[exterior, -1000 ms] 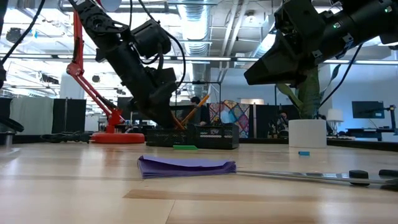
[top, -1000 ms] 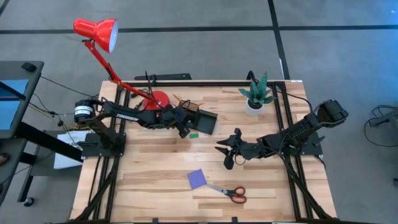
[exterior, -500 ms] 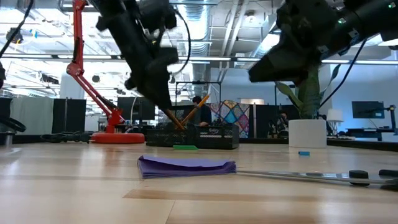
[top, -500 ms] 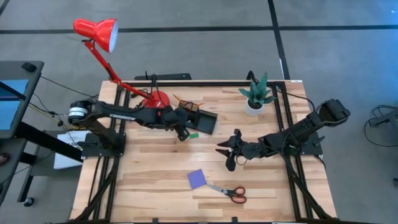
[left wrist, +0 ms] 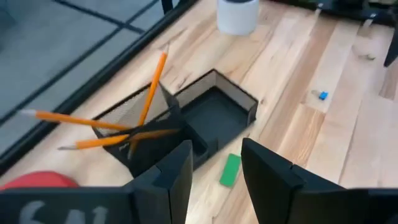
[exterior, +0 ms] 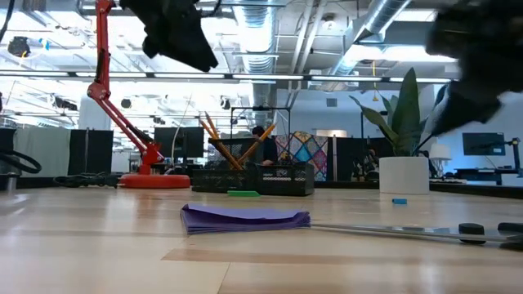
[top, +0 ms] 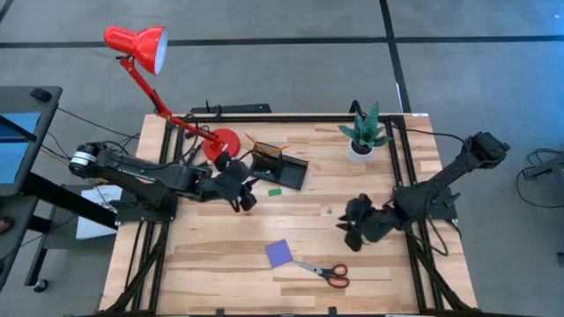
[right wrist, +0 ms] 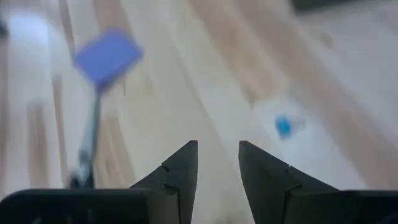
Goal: Pick and place office supplies into organizer
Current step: Put the yellow binder clip into the black desk organizer
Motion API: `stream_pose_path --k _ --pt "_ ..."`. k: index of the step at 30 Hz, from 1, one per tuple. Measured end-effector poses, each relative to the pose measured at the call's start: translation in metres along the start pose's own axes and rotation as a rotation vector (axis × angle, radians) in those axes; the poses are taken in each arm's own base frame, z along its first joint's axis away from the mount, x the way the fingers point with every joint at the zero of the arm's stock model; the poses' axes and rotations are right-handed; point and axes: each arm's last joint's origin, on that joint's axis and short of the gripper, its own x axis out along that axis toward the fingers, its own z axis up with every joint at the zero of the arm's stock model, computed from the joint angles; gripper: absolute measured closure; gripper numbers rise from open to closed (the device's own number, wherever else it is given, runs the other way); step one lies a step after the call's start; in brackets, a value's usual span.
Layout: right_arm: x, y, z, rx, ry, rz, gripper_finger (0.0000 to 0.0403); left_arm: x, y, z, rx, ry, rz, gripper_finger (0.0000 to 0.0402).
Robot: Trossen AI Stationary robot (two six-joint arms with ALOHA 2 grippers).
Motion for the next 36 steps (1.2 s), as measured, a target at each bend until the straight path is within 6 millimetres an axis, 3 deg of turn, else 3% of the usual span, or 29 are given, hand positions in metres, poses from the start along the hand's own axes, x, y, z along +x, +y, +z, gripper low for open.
stream_pose_path --k 2,7,15,23,28,36 --pt "-0.003 0.001 -0.01 -0.018 0.068 -0.008 0.0293 -0.003 -0.003 -0.001 0.011 -0.009 -0.005 0.0272" --pt "-0.007 -0.004 -0.03 0.125 0.233 -0.09 0.0304 -0.006 -0.005 -0.003 0.023 -0.005 -0.013 0.0272" --pt "-0.017 -0.019 -0.047 0.245 0.494 -0.247 0.0318 -0.006 -0.004 -0.004 0.023 -0.01 0.019 0.0272" --pt "-0.014 -0.023 -0.035 0.254 0.505 -0.264 0.0305 -0.006 -0.004 -0.003 0.022 -0.015 0.025 0.0272" --pt "-0.012 -0.025 -0.024 0.268 0.506 -0.259 0.028 -0.005 -0.004 -0.003 0.021 -0.013 0.022 0.0272" --pt "-0.011 -0.027 -0.024 0.315 0.583 -0.264 0.0228 -0.005 -0.004 -0.004 0.022 -0.011 0.02 0.0272"
